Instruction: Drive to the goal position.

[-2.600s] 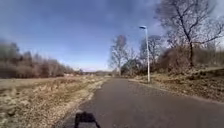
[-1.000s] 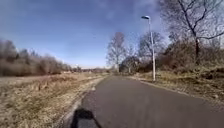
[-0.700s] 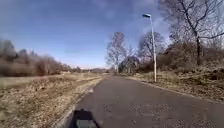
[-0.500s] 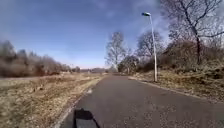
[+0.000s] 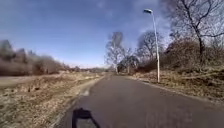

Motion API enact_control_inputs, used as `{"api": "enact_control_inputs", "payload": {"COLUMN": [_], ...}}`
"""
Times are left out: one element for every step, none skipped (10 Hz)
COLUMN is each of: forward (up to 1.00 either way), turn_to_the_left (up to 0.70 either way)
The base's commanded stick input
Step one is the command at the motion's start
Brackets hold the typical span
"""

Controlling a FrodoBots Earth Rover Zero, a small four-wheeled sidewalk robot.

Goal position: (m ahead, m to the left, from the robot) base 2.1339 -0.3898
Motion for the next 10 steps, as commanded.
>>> {"api": "enact_control_inputs", "payload": {"forward": [0.70, 0.70, 0.70, 0.70, 0.70, 0.70, 0.70, 0.70, 0.70, 0.70], "turn_to_the_left": [0.00, 0.00, 0.00, 0.00, 0.00, 0.00, 0.00, 0.00, 0.00, 0.00]}}
